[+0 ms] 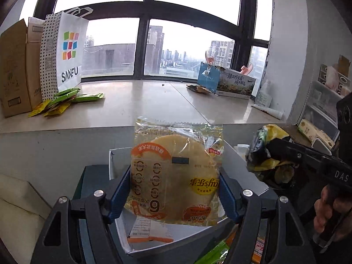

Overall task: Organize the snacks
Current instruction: 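Place the chip bag and bread pack into the white box, open both tools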

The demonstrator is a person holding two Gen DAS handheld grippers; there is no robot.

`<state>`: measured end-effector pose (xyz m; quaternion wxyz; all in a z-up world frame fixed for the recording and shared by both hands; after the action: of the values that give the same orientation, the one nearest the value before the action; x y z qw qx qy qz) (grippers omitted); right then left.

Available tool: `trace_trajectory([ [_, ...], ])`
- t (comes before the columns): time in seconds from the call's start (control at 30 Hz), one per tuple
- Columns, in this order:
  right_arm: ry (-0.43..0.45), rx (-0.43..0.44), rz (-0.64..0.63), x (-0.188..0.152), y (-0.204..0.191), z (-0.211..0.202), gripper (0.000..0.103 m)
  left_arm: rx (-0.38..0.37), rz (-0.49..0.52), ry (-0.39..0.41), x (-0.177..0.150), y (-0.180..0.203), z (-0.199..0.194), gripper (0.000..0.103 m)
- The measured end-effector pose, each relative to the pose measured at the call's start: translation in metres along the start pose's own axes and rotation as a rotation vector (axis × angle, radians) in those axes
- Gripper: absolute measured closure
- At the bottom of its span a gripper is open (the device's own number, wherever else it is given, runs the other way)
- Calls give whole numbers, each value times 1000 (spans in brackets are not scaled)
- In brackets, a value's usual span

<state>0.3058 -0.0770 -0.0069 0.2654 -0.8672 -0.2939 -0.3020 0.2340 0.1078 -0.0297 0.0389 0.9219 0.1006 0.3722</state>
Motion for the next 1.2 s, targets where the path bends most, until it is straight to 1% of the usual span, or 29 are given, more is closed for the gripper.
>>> trace_trajectory([
  [0.03,-10,5,13,4,2,8,56,-1,-6,-13,6,1,9,26],
  [0.1,-37,-2,31,10,9,23,55,24,-26,-52,12,2,27,24],
  [0.13,-55,-13,29,12,11,32,53,41,-32,-72,13,0,34,15],
  [0.17,-55,-38,30,13,13,37,32,57,-47,-88,14,-3,39,8],
  [0.2,-55,-64,24,14,15,41,16,47,-59,-98,13,-5,42,0],
  [0.23,-60,-85,10,14,16,45,0,41,-64,-94,13,-6,42,0],
  [0.3,-63,-109,-3,14,18,49,0,56,-68,-93,11,-9,41,0],
  [0.4,-111,-78,3,9,19,54,0,26,-82,-91,6,-12,35,0],
  [0.47,-102,-77,-2,3,17,50,0,22,-85,-76,2,-12,27,0],
  [0.53,-97,-65,-10,-1,14,42,0,18,-66,-47,-3,-9,15,0],
  [0.6,-81,-44,-15,-5,10,31,0,42,-25,-9,-7,-1,0,0],
  [0.63,-72,-36,-22,-7,7,24,0,41,-6,18,-9,4,-10,0],
  [0.7,-46,-50,-31,-11,2,8,0,21,-3,67,-13,8,-30,0],
  [0.77,-13,-48,-58,-16,-5,-10,0,-27,-15,102,-16,11,-47,0],
  [0.8,3,-52,-72,-19,-8,-21,0,-37,-19,116,-18,13,-56,0],
  [0.87,25,-54,-97,-25,-14,-39,0,-31,10,141,-25,22,-72,0],
  [0.97,39,-54,-124,-43,-20,-65,0,-45,54,147,-40,35,-94,0],
  [1.03,46,-71,-132,-58,-20,-82,0,-63,70,127,-52,43,-105,0],
  [1.1,65,-85,-126,-73,-16,-99,0,-80,82,120,-66,50,-115,0],
  [1.2,70,-87,-105,-100,-9,-121,0,-104,84,104,-92,56,-126,0],
])
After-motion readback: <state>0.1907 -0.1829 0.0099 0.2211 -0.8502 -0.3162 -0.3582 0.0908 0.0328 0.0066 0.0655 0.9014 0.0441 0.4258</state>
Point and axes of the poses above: each gripper's, at about its wrist camera, not at the fingertips, and z roughly the way its jaws point, y to its right, x to its top, the point moved 3 cm from there along z, roughly the way its jaws point, and after that the axes turned 13 degrees about -y, right-handed, at the moved point
